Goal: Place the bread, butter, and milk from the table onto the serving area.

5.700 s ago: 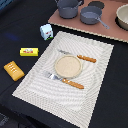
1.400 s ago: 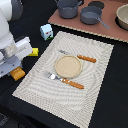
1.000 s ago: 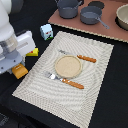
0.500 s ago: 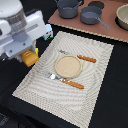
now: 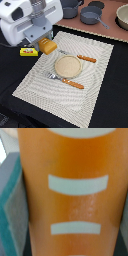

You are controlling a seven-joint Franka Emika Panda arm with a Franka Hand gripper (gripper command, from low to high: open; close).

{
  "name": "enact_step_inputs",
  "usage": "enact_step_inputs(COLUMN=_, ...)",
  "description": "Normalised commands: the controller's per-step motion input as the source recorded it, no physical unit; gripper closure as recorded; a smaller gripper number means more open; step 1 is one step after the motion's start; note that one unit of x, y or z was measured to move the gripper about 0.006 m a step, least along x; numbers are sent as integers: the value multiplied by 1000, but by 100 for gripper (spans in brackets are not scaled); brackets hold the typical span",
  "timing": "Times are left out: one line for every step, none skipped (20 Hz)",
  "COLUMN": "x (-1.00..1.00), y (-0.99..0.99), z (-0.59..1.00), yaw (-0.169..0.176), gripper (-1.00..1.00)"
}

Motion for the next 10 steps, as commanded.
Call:
enact_step_inputs(x=1000, y=146, z=34, yaw=-17, gripper=100)
enact_step_inputs(x=1000, y=131, z=6, yaw=-24, gripper=100)
enact_step_inputs(x=1000, y=126, z=0, yaw=-25, gripper=100)
enact_step_inputs(x=1000, y=111, z=0, yaw=-30, gripper=100)
enact_step_inputs(x=1000, y=111, z=0, yaw=-31, gripper=100)
enact_step_inputs(x=1000, y=89, z=0, yaw=-38, gripper=100)
enact_step_inputs(x=1000, y=86, z=0, yaw=-39, gripper=100)
enact_step_inputs(x=1000, y=80, z=0, yaw=-41, gripper=100)
enact_step_inputs(x=1000, y=83, z=0, yaw=-41, gripper=100)
enact_step_inputs(x=1000, y=91, z=0, yaw=-40, gripper=100)
